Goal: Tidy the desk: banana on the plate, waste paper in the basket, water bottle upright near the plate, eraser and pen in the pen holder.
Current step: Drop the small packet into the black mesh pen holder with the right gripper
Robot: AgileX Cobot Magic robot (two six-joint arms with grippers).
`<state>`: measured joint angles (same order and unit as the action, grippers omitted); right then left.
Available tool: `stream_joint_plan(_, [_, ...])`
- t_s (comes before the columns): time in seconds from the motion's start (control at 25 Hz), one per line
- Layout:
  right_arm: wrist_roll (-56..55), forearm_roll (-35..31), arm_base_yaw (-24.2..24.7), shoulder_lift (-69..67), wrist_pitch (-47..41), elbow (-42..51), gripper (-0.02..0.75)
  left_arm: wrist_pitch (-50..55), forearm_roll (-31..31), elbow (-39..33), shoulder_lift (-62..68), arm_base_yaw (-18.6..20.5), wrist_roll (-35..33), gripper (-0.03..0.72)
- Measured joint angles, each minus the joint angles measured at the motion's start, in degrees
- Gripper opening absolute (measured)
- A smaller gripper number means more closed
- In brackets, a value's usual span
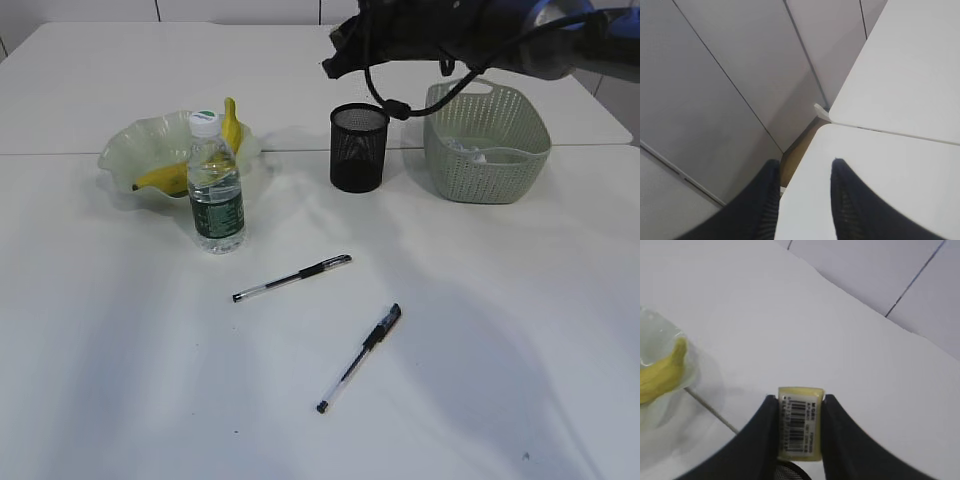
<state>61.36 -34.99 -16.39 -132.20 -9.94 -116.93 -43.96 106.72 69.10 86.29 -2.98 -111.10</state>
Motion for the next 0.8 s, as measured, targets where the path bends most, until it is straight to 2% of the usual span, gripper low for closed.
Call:
stream_joint_plan(0.24, [0.0,-6.3,2.6,-0.3,0.7,0.0,0.193,0.0,0.0,0.0,0.0,0.0,0.0,0.236])
stream_joint_plan(0.8, [0.0,-9.9,2.7,-5.2,0.6,0.0,0.193,0.0,0.0,0.0,0.0,0.0,0.0,0.236])
